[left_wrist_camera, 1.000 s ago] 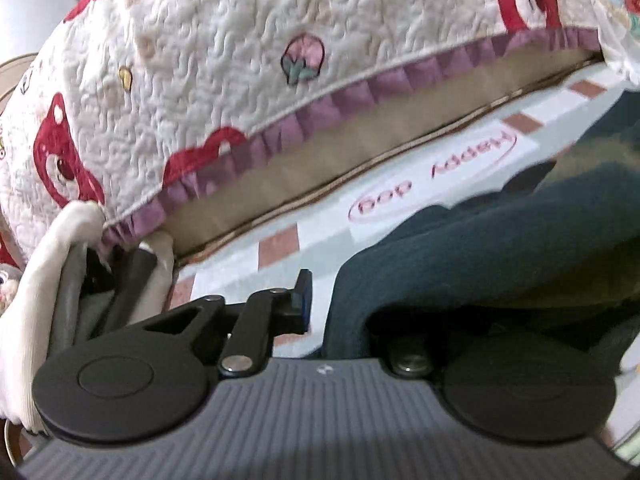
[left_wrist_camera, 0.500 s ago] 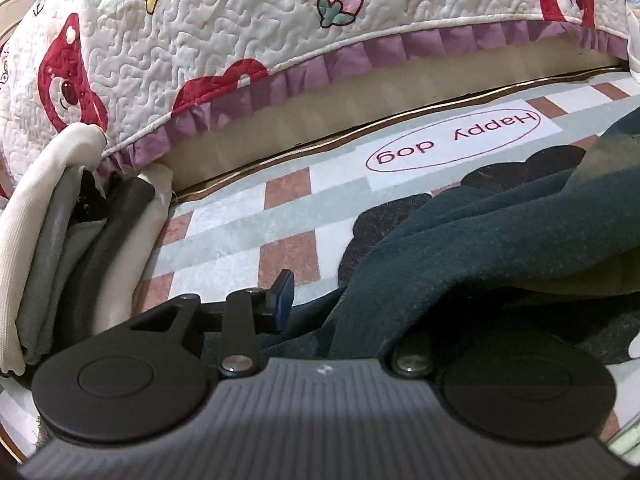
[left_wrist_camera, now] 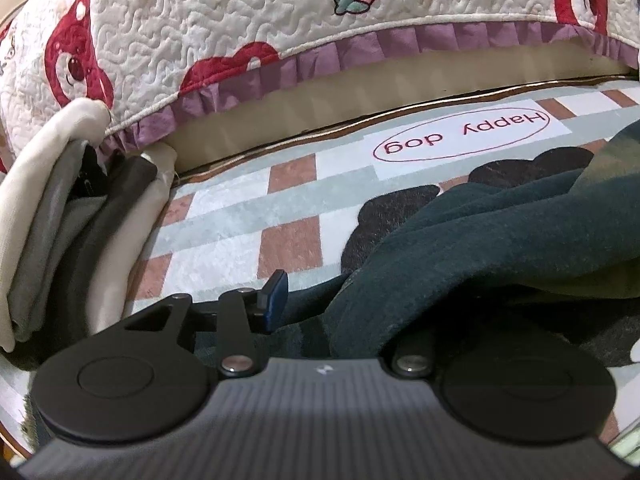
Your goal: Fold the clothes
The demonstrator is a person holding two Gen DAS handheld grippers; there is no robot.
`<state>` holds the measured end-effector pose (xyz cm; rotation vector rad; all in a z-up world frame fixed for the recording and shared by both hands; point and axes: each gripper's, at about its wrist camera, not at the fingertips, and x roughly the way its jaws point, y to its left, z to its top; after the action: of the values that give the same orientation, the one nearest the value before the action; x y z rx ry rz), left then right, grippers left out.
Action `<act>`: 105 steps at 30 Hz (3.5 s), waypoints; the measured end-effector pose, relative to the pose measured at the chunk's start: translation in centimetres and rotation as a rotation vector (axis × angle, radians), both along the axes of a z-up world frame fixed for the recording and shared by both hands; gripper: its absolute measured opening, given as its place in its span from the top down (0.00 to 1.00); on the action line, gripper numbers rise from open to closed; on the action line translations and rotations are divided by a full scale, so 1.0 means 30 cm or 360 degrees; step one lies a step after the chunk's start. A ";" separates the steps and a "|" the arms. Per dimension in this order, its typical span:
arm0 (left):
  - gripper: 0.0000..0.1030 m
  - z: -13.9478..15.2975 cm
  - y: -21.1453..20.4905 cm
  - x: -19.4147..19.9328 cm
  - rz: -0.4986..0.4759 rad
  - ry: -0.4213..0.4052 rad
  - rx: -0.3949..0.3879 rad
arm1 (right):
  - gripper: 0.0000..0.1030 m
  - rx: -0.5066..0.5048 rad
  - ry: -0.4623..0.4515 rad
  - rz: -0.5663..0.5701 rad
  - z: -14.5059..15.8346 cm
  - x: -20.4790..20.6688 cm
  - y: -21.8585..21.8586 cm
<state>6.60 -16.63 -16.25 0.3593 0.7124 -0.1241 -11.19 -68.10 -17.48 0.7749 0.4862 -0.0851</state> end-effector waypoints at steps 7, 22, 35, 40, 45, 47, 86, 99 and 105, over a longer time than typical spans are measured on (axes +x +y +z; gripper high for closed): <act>0.58 -0.006 0.002 0.000 0.0002 0.0010 -0.0009 | 0.88 -0.0162 0.0203 0.0079 -0.012 0.069 0.058; 0.57 -0.025 0.016 0.002 0.0006 0.0054 0.0000 | 0.50 0.0445 0.0262 -0.0109 -0.116 -0.018 -0.082; 0.50 -0.048 0.026 0.003 0.0046 0.0073 0.0001 | 0.85 0.0354 0.0149 0.0088 -0.075 0.018 0.000; 0.46 -0.055 0.037 0.015 0.0054 0.0091 0.0003 | 0.83 -0.0053 0.0108 0.0399 -0.001 0.087 0.148; 0.46 -0.062 0.030 0.018 0.0052 0.0087 0.0028 | 0.76 -0.0134 0.0351 0.0323 -0.065 0.128 0.141; 0.47 -0.050 0.034 0.023 0.0042 0.0088 0.0024 | 0.91 -0.0092 0.0221 0.0316 -0.037 0.108 0.120; 0.95 0.270 0.147 -0.255 -0.0120 -0.0219 0.0260 | 0.93 -0.0316 -0.0312 -0.0105 0.098 0.198 -0.102; 0.92 0.594 0.339 -0.355 0.0073 -0.0407 0.0052 | 0.94 -0.0449 -0.0662 -0.0035 0.191 -0.043 0.046; 0.91 0.572 0.349 -0.323 -0.0145 -0.0184 0.0001 | 0.94 -0.0063 -0.0837 -0.0152 0.206 -0.189 -0.013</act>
<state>-3.10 -6.15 0.90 0.3963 0.5818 -0.1877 -16.87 -68.50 -11.31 0.7471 -0.0515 0.0217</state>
